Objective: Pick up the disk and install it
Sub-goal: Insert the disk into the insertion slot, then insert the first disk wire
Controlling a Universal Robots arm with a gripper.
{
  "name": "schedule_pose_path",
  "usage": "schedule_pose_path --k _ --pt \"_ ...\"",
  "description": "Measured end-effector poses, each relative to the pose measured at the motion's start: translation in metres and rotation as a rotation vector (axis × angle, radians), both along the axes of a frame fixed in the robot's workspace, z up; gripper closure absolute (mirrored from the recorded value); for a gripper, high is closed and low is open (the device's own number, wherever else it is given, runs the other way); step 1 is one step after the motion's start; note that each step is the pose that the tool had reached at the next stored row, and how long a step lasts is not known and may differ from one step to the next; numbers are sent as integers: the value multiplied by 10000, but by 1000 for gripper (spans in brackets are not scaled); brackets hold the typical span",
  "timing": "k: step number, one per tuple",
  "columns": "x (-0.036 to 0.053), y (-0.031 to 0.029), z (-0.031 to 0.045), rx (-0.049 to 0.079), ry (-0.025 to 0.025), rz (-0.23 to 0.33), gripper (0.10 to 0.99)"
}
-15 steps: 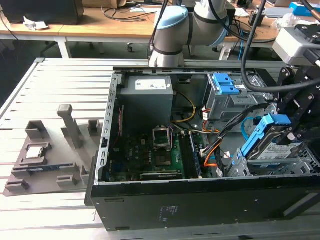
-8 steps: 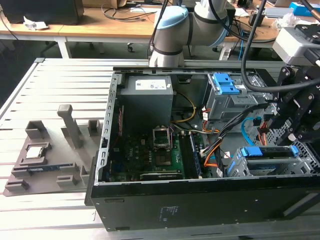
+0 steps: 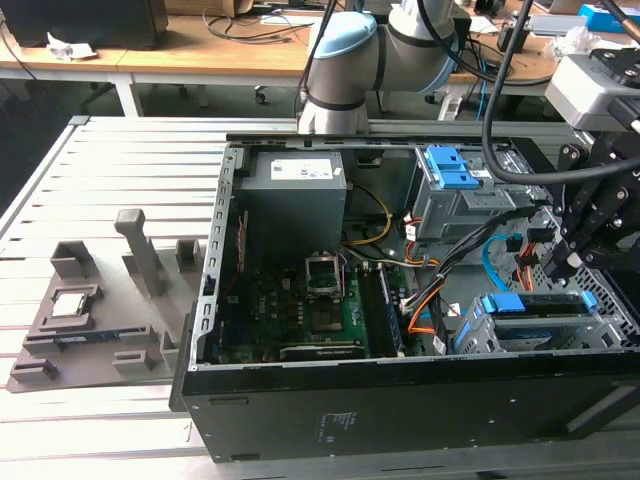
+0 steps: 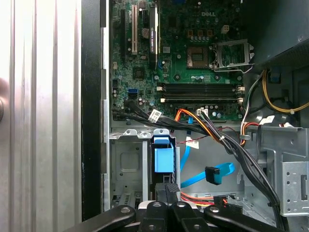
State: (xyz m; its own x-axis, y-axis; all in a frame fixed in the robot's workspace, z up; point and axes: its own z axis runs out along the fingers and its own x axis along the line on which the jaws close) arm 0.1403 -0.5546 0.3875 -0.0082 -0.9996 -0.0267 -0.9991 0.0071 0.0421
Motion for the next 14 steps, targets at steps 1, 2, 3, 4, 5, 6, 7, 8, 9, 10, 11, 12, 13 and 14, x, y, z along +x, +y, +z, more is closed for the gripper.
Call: schedule_pose_path --k 1,2,3,4,5,6,7,8,9,10,11,12,13,14 --pt "0 0 0 -1 0 0 980" --pt "0 0 0 -1 0 0 980" --pt "0 0 0 -1 0 0 980" --pt "0 0 0 -2 0 1 980" --pt "0 0 0 -2 0 0 980" --pt "0 0 0 -2 0 0 980" --pt "0 0 0 -3 0 0 980" --pt "2 0 0 -2 0 -1 980" --pt "7 1 0 -3 0 0 980" --pt "15 1 0 -10 0 1 980" --pt "29 2 0 -22 0 0 980" --pt "77 16 0 -27 0 0 980" --pt "134 48 0 -29 0 1 980" --pt "152 70 -1 -29 0 2 980"
